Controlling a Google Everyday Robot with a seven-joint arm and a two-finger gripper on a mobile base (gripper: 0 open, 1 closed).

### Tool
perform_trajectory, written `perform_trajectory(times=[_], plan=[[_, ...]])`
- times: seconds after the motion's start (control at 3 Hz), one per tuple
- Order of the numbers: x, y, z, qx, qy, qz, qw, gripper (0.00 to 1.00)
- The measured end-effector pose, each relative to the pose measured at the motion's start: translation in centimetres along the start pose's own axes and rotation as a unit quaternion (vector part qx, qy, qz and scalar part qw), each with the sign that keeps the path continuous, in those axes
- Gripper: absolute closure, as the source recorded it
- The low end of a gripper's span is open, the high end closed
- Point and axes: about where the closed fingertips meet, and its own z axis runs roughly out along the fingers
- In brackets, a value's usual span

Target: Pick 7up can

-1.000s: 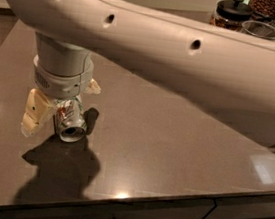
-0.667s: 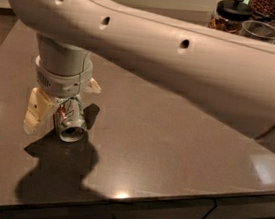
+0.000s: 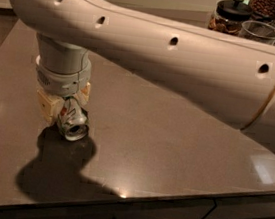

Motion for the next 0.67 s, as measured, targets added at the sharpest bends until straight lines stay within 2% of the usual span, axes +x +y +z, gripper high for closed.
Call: perform_trajectory(times=[0.33, 0.67], plan=[[0.0, -0.5, -0.8, -0.011, -0.003, -0.010, 0.9999, 0.63], [-0.1, -2.1, -4.5, -0.030, -0.021, -0.044, 0.9983, 0.95]])
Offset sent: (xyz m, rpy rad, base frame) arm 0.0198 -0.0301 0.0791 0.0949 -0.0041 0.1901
